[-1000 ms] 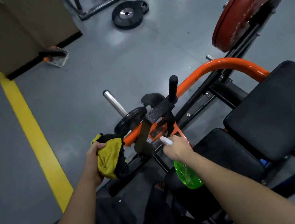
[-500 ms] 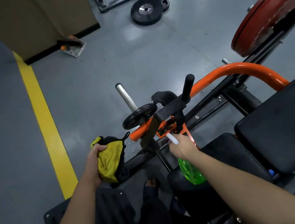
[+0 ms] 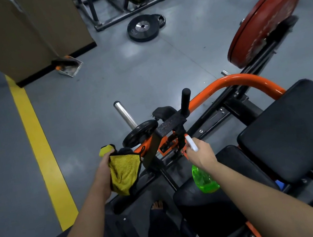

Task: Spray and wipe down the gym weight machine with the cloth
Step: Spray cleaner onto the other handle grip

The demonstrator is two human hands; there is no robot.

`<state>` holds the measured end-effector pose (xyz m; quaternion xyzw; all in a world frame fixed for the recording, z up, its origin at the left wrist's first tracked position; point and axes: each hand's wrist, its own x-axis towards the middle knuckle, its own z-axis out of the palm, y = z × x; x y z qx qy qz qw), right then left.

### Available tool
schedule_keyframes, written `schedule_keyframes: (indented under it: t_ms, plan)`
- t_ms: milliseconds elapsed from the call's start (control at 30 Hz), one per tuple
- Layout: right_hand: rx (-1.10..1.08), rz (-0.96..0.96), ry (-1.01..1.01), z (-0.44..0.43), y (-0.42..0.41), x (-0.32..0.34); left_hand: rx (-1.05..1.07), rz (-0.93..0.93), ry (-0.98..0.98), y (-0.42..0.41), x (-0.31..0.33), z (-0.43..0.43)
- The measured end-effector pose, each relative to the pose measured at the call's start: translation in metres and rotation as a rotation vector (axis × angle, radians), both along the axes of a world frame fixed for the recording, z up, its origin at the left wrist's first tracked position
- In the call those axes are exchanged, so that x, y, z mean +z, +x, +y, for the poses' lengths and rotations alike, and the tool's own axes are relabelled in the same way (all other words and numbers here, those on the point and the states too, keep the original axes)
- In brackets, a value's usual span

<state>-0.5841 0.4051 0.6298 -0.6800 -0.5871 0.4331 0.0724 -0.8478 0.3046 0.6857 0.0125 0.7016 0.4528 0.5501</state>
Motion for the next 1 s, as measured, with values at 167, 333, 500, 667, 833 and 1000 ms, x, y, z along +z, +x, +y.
schedule_keyframes:
  t_ms: [167,333,500,667,833,1000]
  plan:
    - [-0.136,0.166,0.065,-0.012,0.027,-0.003,-0.137,0.131,-0.078,0.012,0.002,0.011]
    - [-0.293,0.156,0.089,-0.01,0.046,-0.013,-0.278,0.25,-0.026,0.025,0.003,0.022]
    - [-0.402,0.16,0.142,-0.007,0.063,-0.019,-0.34,0.347,-0.004,0.028,-0.001,0.032]
    - [-0.542,0.307,0.234,-0.008,0.084,-0.017,-0.437,0.377,-0.036,0.044,-0.001,0.042]
    - [-0.638,0.458,0.191,-0.019,0.106,-0.016,-0.534,0.383,-0.028,0.065,-0.013,0.057]
    - [-0.63,0.363,0.143,-0.032,0.142,-0.029,-0.67,0.39,0.02,0.101,-0.021,0.072]
